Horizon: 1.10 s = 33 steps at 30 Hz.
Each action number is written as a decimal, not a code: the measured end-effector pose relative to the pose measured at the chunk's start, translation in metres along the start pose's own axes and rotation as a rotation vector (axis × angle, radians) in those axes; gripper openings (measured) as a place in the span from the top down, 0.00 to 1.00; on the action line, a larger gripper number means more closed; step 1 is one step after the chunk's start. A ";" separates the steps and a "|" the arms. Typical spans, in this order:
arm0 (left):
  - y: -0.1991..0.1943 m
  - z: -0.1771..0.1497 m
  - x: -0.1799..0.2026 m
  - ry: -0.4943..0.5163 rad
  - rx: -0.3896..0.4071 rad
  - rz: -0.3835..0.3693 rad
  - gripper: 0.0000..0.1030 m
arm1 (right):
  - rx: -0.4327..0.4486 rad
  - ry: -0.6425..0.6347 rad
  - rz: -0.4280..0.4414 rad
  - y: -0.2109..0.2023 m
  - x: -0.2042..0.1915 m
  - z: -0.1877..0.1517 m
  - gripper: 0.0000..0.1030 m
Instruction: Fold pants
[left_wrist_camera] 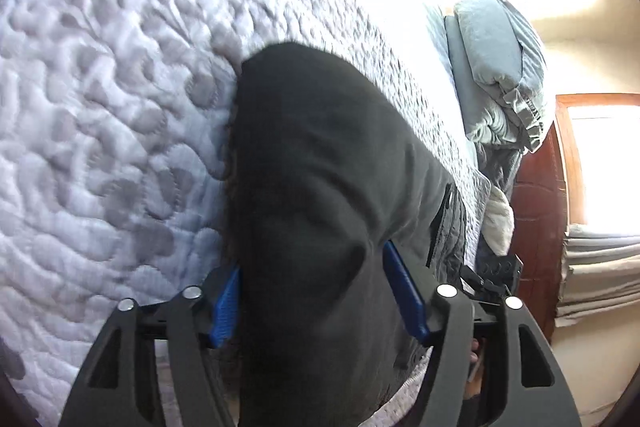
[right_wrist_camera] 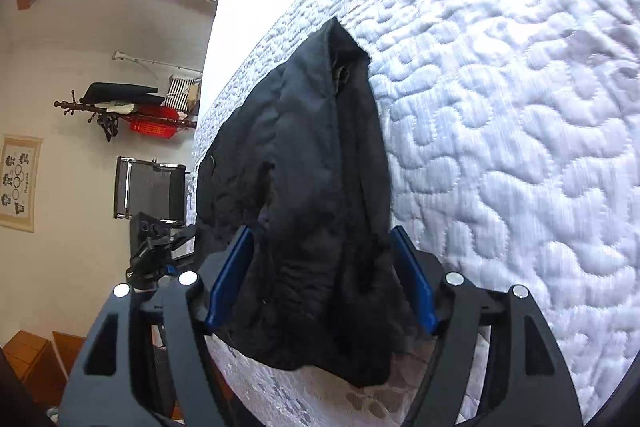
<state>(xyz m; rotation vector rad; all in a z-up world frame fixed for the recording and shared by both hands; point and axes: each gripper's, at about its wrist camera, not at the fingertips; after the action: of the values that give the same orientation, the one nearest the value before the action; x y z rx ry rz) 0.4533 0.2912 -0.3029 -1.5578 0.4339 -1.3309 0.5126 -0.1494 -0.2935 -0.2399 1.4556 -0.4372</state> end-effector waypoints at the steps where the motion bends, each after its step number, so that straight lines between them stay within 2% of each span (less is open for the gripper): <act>1: -0.008 -0.003 0.000 0.005 0.028 0.015 0.32 | 0.010 -0.008 -0.016 -0.005 0.000 -0.004 0.32; 3: -0.016 -0.010 0.002 0.025 0.052 0.042 0.31 | 0.022 -0.021 -0.064 -0.011 0.004 -0.012 0.32; 6: -0.011 -0.021 0.008 0.087 0.076 0.168 0.32 | 0.031 -0.027 -0.133 -0.011 0.017 -0.020 0.32; 7: -0.007 -0.024 0.008 0.090 0.074 0.184 0.32 | 0.038 -0.032 -0.143 -0.011 0.021 -0.022 0.33; 10: 0.002 -0.029 0.004 0.071 0.075 0.201 0.31 | 0.054 -0.022 -0.137 -0.019 0.042 -0.026 0.31; 15: -0.003 -0.032 -0.005 0.034 0.088 0.165 0.33 | 0.078 -0.016 -0.098 -0.032 0.028 -0.028 0.27; 17: -0.018 -0.035 -0.006 0.041 0.136 0.164 0.31 | 0.109 -0.025 -0.086 -0.046 0.019 -0.034 0.27; 18: -0.027 -0.038 -0.009 0.039 0.155 0.163 0.27 | 0.128 -0.023 -0.072 -0.054 0.013 -0.038 0.24; 19: -0.038 -0.041 -0.009 0.033 0.182 0.173 0.22 | 0.145 -0.026 -0.063 -0.061 0.009 -0.043 0.21; 21: -0.061 -0.052 -0.007 0.038 0.251 0.213 0.19 | 0.179 -0.055 -0.077 -0.076 -0.008 -0.056 0.17; 23: -0.089 -0.071 0.001 0.066 0.328 0.263 0.11 | 0.208 -0.094 -0.126 -0.089 -0.029 -0.074 0.13; 27: -0.144 -0.134 0.029 0.167 0.472 0.385 0.04 | 0.282 -0.201 -0.226 -0.113 -0.078 -0.125 0.10; 30: -0.178 -0.187 0.051 0.223 0.546 0.482 0.04 | 0.323 -0.305 -0.296 -0.128 -0.121 -0.178 0.07; 33: -0.206 -0.235 0.065 0.259 0.587 0.579 0.04 | 0.376 -0.378 -0.401 -0.138 -0.158 -0.230 0.05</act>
<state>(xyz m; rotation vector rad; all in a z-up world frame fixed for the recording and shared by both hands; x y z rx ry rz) 0.2002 0.2251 -0.1198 -0.7015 0.5416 -1.0657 0.2566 -0.1814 -0.1186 -0.2936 0.9298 -0.9275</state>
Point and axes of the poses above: each gripper's, at about its wrist camera, not at the fingertips, and y roughly the way its jaws point, x to its right, z to its top, and after that the axes turned 14 degrees about z, right-handed
